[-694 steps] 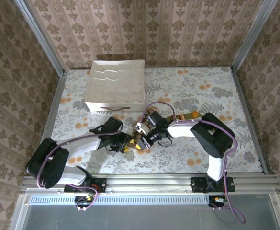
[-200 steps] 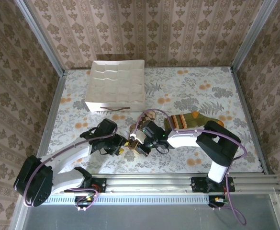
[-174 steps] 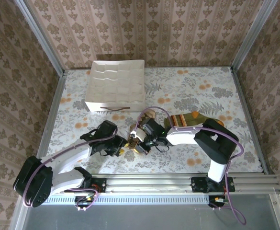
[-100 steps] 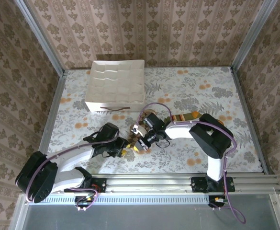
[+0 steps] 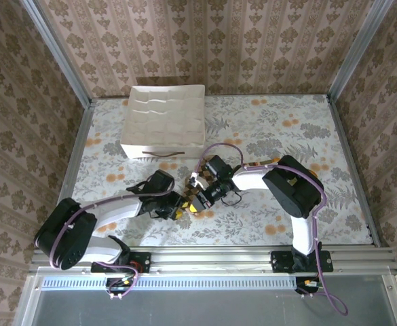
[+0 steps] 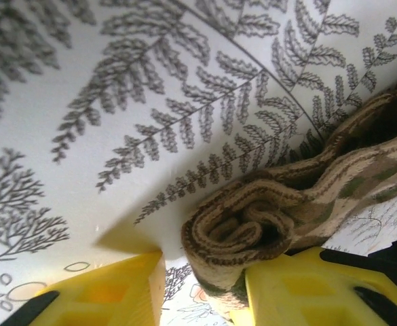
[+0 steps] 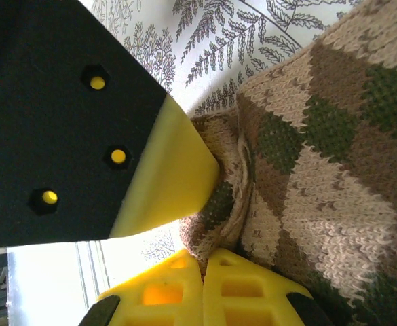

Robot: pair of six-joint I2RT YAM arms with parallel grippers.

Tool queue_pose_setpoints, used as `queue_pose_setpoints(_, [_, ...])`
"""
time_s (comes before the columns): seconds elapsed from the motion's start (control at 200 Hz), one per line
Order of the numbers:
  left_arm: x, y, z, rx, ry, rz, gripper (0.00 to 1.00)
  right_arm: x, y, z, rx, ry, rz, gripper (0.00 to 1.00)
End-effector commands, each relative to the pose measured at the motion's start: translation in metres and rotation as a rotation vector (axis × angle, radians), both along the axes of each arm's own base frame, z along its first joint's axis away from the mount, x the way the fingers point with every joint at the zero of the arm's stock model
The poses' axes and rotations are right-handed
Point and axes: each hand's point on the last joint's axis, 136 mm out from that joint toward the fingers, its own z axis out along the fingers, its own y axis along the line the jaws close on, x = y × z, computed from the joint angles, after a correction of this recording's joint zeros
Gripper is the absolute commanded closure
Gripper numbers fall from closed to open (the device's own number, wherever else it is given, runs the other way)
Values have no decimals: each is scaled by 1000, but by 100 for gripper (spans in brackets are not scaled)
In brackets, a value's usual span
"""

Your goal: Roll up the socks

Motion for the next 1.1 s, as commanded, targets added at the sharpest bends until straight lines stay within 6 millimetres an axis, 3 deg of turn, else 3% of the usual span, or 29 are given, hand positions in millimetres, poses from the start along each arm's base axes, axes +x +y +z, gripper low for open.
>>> queue_pose_setpoints(0.0, [-9,12,-26,90,71,12,73,-25,-48,-67,-308,113,-47,100])
queue_pose_setpoints(0.1, [-24,21,-37,145,156,4,79,-21,-49,-62,-311,61,-34,98])
queue_pose_setpoints(0.225, [-33,28,-41,177,203,-1,80,-8,-45,-34,-245,-132,-33,78])
queue_pose_setpoints(0.405, [-33,31,-39,186,214,-1,80,12,-47,33,-142,-665,-67,57])
queue_pose_setpoints(0.485, [-32,31,-38,187,215,-4,80,8,-50,50,-178,-908,-26,48])
queue_pose_setpoints(0.64, [-28,29,-36,180,211,-7,80,-5,-44,48,-309,-1125,154,46])
queue_pose_setpoints(0.775, [-26,27,-35,175,211,-16,79,-7,-25,48,-362,-1270,248,46])
queue_pose_setpoints(0.975, [-24,25,-35,172,213,-22,79,-10,2,40,-402,-1386,363,48])
queue_pose_setpoints(1.095, [-23,25,-34,168,211,-24,79,-2,3,28,-464,-1396,369,53])
